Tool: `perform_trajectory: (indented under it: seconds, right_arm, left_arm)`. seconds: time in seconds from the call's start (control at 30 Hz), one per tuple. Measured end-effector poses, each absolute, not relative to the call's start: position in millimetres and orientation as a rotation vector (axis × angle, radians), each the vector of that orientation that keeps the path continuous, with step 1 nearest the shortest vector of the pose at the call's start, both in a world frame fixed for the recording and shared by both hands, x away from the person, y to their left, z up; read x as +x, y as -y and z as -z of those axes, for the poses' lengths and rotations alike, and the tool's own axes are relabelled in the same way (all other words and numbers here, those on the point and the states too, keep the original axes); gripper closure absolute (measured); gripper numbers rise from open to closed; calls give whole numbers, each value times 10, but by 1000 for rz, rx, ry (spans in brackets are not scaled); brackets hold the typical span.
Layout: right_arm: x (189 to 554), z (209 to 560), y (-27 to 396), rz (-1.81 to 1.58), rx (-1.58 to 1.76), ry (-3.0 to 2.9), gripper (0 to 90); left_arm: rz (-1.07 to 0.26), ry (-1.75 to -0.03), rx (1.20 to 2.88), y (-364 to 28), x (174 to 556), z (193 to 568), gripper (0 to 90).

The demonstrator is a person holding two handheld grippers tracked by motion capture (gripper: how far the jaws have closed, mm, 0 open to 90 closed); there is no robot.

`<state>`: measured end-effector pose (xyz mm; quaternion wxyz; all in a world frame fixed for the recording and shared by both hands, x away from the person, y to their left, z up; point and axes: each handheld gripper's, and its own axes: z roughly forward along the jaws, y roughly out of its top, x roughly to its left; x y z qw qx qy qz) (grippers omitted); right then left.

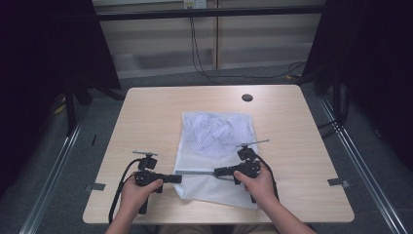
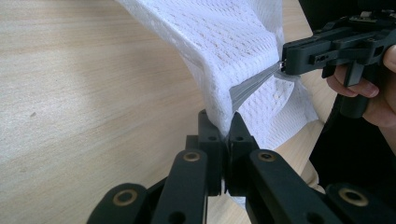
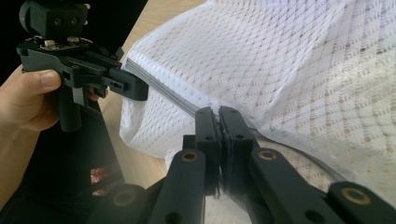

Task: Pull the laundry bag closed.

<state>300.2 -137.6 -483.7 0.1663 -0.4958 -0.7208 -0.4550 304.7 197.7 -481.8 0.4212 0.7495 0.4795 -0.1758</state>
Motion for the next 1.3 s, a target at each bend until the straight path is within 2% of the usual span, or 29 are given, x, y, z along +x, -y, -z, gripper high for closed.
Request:
perform_trajectory:
  seconds: [0.63,1.3]
  right_arm:
    - [2989,4829,1390,1285,-1407,2056,869]
    - [2986,4847,1587,1294,-1459,2042,869]
  left_arm:
    - [444,-1217,1868,-1982,3045,4811,881]
    - [441,-1219,1868,-2049,3055,4808,881]
